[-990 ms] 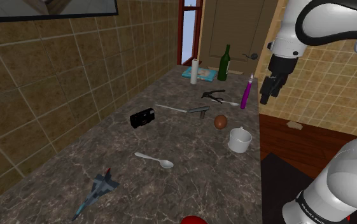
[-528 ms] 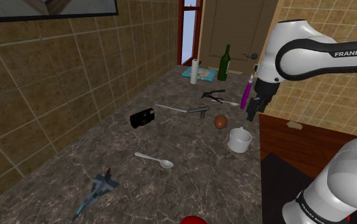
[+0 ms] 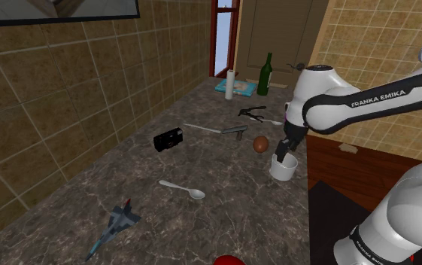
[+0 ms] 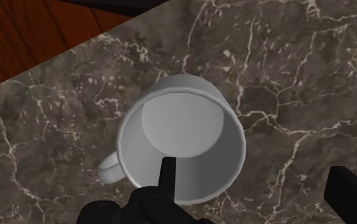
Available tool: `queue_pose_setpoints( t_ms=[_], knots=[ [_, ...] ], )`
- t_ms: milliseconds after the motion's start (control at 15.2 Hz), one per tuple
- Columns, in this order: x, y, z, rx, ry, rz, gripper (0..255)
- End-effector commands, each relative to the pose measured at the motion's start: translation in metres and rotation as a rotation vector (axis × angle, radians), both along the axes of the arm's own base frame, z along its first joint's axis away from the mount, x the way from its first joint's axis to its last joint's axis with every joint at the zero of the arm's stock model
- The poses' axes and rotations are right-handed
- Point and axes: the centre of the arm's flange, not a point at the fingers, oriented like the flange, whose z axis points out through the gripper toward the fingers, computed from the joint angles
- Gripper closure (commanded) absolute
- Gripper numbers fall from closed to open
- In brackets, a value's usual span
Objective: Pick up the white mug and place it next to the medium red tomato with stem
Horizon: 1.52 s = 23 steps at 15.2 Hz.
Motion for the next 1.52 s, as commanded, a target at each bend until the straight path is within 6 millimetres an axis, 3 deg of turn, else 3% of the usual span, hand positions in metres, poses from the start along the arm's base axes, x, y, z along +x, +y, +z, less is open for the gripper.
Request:
queue_pose_setpoints(
  t_ms=[0,132,594,1122,1188,1452],
  knots=[
    [0.005,0.006,-0.025,-0.004,-0.012,0.002,0],
    [0.01,0.009,-0.046,-0.008,-0.019,0.003,0],
    [0.012,0.007,-0.083,-0.008,-0.019,0.003,0],
    [0.012,0.007,-0.086,-0.008,-0.019,0.003,0],
    [0.012,0.007,-0.086,-0.008,-0.019,0.003,255],
    [0.012,0.007,-0.086,-0.008,-0.019,0.003,255]
  ],
)
